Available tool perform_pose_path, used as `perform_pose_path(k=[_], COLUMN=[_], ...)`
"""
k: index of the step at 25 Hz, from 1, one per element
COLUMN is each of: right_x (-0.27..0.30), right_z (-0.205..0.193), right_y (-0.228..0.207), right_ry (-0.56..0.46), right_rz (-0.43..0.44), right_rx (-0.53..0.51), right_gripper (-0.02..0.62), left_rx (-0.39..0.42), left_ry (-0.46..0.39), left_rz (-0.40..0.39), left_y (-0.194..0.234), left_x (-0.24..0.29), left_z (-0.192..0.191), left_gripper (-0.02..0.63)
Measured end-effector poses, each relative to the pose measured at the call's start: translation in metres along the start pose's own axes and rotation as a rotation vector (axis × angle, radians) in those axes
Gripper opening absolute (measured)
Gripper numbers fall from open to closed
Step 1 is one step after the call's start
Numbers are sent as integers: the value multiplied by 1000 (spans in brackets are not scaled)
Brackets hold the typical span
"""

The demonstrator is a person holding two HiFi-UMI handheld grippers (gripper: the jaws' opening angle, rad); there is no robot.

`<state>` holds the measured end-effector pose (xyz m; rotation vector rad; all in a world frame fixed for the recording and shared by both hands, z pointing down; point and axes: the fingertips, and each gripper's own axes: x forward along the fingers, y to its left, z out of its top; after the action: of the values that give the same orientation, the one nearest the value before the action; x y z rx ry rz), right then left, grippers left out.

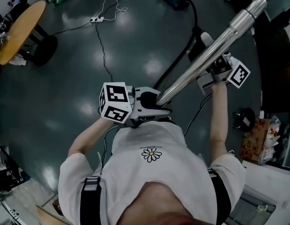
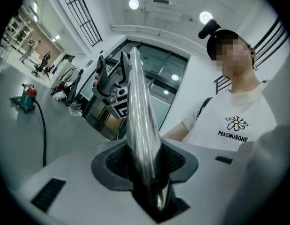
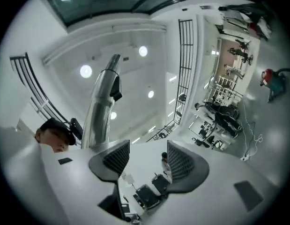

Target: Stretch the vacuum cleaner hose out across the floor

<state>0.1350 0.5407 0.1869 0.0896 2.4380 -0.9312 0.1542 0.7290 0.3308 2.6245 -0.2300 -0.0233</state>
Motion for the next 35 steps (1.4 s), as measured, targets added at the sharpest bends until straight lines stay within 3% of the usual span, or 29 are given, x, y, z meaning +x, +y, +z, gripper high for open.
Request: perform_pose_path(k=[5,9,14,17,19,20,22,26,29,35], right_x=[-18,-15,-16,-23,-23,-19,-5,24,26,42], right_z=[-21,-29,-35,-35,-32,-32,-43,-91,-98,-104], right_y=[27,63,71,80,97,104,109,102,97,80], right_ry=[-97,-181,-244,-252,-249,-239,-163,115,184,209], right_rz=[-102,-29,19,37,110,137,112,47,2,-28], right_rx=[-160,-106,-34,-58,-89,-105,-187,-409,-545,-534], right_gripper=[238,238,238,238,238,238,239,238,238,238], left_rx=[4,14,16,31,39,39,39,77,89,64], left_ry=[-46,-104,-139,-123,-113,-109,-107,-75,-72,-103], left_rz=[30,35,18,29,50,62,85,115,138,184], left_y=[-19,-23,-27,-29,-25,-22,-20,-18,-12,-4], left_x=[-33,-42,-36,-35,-36,-36,-35,-21,-14,-26], left_z=[-21,-20,-24,-27,-27,-28,-30,-38,-41,-40], left_gripper=[155,150,144,144,144,144,144,144,144,144])
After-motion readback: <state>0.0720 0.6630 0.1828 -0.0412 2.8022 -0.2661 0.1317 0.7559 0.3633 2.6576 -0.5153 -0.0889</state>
